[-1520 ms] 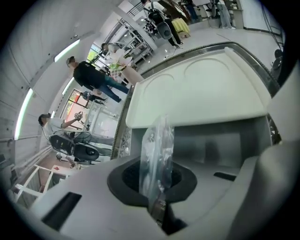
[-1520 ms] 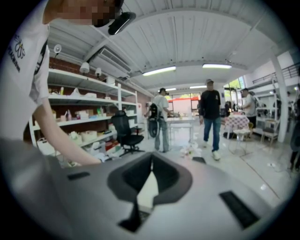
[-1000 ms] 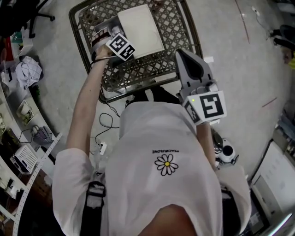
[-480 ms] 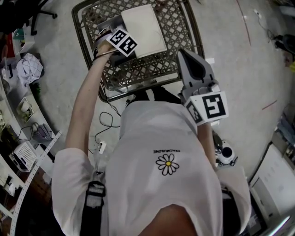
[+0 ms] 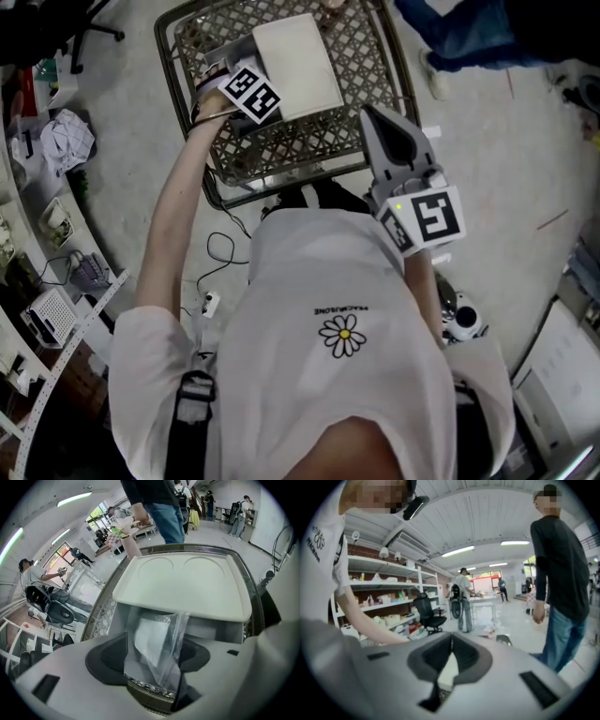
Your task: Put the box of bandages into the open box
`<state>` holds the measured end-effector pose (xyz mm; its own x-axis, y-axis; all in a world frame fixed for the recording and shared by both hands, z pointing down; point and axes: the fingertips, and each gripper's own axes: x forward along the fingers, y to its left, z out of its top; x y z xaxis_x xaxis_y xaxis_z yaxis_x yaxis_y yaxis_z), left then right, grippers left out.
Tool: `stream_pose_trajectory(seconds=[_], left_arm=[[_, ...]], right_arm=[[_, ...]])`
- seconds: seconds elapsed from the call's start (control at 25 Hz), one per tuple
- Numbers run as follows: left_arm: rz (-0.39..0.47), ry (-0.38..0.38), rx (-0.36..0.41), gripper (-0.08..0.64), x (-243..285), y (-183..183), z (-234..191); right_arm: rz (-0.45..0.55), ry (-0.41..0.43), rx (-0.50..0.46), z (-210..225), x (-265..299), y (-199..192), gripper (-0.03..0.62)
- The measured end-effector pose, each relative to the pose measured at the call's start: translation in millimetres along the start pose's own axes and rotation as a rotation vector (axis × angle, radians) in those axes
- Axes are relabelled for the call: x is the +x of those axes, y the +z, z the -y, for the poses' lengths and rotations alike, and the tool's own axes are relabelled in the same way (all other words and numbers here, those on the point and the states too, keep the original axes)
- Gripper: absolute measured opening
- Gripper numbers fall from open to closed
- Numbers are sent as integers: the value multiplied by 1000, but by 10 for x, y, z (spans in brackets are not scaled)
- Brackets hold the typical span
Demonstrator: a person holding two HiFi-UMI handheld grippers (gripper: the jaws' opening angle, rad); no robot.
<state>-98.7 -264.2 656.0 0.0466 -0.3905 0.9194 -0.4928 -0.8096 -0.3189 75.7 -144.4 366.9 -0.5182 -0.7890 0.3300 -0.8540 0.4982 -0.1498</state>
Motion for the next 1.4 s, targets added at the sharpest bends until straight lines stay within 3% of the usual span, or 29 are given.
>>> stream_pose_trajectory(seconds=[0.72, 1.4], left_arm=[[33, 25, -61, 313, -277, 18, 40], [159, 56, -165, 311, -793, 234, -105]], right_arm=[[26, 78, -20, -176, 64, 59, 31], [41, 171, -46, -300, 234, 169, 31]])
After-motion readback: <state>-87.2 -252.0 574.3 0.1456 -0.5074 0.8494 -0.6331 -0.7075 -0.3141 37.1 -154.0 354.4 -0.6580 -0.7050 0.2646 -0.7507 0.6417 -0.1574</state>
